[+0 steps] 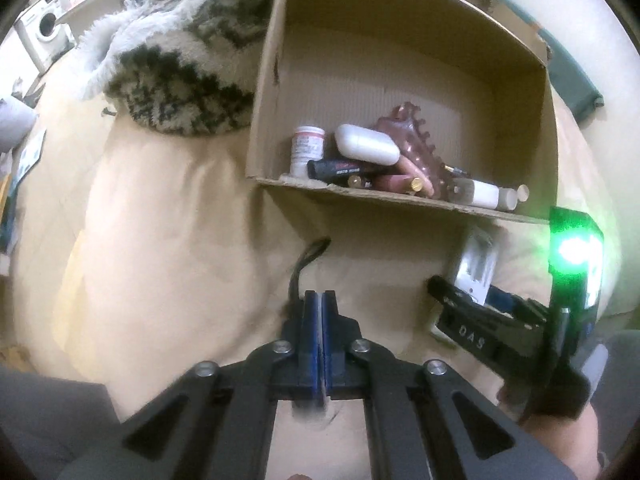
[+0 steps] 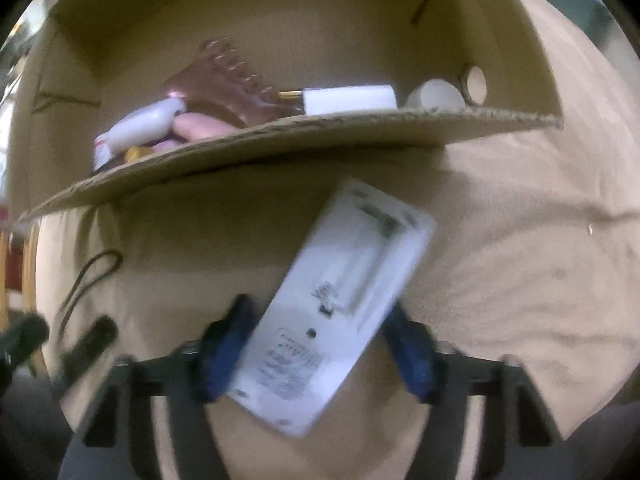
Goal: Organize rigid objects
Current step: 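Grasp the white battery tray with the right gripper while the left grasps the black flashlight, then carry the tray and flashlight into the box and open both grippers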
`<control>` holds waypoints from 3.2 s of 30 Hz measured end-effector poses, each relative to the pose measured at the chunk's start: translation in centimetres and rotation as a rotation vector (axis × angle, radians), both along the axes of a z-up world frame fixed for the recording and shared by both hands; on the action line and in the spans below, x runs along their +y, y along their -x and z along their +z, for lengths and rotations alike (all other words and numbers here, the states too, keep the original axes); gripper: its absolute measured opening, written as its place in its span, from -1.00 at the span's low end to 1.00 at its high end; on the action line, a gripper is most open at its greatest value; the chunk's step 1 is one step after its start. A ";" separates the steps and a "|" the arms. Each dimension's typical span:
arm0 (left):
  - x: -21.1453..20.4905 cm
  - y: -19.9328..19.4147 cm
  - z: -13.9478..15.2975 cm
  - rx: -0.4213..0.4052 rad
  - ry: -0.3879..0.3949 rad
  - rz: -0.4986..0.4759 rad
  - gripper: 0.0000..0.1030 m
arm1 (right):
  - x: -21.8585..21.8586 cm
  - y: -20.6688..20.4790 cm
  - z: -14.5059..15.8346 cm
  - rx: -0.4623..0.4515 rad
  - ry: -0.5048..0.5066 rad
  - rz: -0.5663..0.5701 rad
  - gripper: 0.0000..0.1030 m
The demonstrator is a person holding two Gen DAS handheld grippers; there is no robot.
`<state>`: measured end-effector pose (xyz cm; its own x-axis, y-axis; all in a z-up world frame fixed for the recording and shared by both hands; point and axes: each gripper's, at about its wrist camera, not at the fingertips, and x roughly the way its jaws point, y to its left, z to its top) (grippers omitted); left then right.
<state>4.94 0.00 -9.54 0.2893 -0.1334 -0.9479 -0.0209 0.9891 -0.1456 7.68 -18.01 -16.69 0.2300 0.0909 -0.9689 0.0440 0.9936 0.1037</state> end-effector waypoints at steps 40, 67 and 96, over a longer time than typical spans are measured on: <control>-0.5 0.9 -5.1 0.190 0.004 -0.034 -0.24 | -1.1 6.8 10.7 -0.305 -0.249 0.130 -0.13; 0.6 0.2 10.8 -0.248 0.071 -0.004 -0.63 | -2.9 5.2 15.9 -0.423 -0.319 0.107 -0.13; -4.1 -14.3 -0.2 -0.118 -0.071 -0.084 -0.62 | -2.8 -10.3 8.0 -0.237 -0.248 0.083 -0.12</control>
<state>19.21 -4.12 -9.79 0.3897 -0.0958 -0.9159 0.0753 0.9946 -0.0720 18.00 -20.85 -8.64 0.4280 0.3442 -0.8357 -0.0900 0.9363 0.3396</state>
